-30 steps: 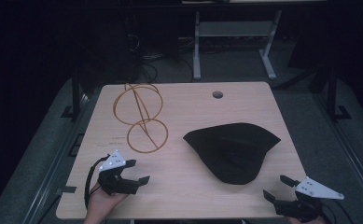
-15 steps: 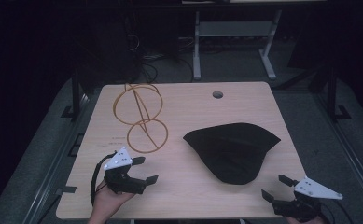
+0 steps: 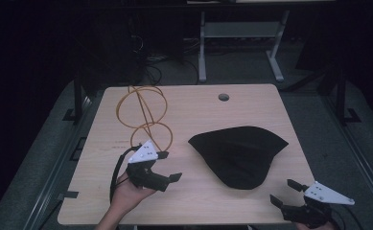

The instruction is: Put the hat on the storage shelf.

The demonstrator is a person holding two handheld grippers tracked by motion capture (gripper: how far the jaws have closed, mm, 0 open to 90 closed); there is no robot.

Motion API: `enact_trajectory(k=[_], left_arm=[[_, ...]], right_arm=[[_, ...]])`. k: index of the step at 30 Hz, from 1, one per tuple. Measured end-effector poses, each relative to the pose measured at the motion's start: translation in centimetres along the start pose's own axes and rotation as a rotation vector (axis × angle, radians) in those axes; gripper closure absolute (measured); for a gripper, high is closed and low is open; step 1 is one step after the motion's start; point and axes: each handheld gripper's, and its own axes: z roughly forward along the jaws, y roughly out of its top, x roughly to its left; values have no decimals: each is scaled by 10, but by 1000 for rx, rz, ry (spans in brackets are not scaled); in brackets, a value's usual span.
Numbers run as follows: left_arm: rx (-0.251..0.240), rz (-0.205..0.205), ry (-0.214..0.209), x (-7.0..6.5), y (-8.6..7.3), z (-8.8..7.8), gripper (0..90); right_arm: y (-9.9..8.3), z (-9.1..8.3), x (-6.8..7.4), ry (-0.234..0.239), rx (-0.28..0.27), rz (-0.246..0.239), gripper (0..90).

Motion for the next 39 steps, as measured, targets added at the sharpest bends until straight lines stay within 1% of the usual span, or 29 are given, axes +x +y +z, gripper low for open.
enact_trajectory(k=[3, 6, 10, 13, 16, 18, 24, 25, 26, 28, 29, 30, 32, 33, 34, 35, 36, 37, 38, 39], left_arm=[[3, 29, 0, -1, 15, 6, 151], [-3, 44, -4, -2, 28, 11, 152], [28, 74, -9, 2, 47, 24, 151], [40, 86, -16, 6, 58, 35, 151], [52, 87, -30, 11, 69, 49, 151], [85, 101, -30, 14, 76, 59, 152], [141, 110, -40, 22, 86, 79, 156], [141, 105, -40, 23, 86, 82, 159], [152, 93, -45, 25, 86, 86, 163], [195, 99, -44, 27, 86, 93, 163], [215, 105, -51, 28, 86, 97, 171], [223, 104, -56, 29, 85, 100, 206], [249, 114, -73, 29, 84, 103, 254], [256, 116, -93, 29, 82, 105, 310], [261, 130, -90, 27, 81, 106, 365], [262, 136, -85, 26, 80, 107, 390], [263, 135, -98, 25, 79, 107, 437], [267, 147, -117, 25, 77, 106, 493], [272, 146, -125, 24, 77, 106, 543], [283, 155, -139, 22, 76, 106, 581]], right_arm=[[-1, 1, -1, 6, 4, -3, 139], [-1, 1, -1, 12, 5, -3, 139], [-1, 0, -1, 16, 5, 8, 139], [-2, 1, -3, 20, 8, 9, 139], [-2, 0, -3, 22, 9, 16, 139], [-2, -1, -4, 21, 3, 16, 139], [-4, -2, -6, 29, 4, 23, 139], [-4, -2, -6, 29, 5, 23, 139], [-4, -2, -7, 30, 3, 24, 139], [-4, -2, -7, 31, -1, 21, 139], [-4, -2, -7, 32, -1, 22, 139], [-4, -2, -6, 33, -1, 25, 139], [-4, -1, -6, 35, 1, 22, 139], [-3, -1, -6, 35, 0, 20, 139], [-3, -1, -6, 36, 0, 20, 139], [-3, -1, -6, 36, 1, 19, 139], [-3, -1, -5, 37, 0, 18, 139], [-3, 0, -4, 38, 1, 16, 139], [-2, 0, -4, 39, 3, 14, 139], [-2, 1, -3, 39, 1, 13, 139]])
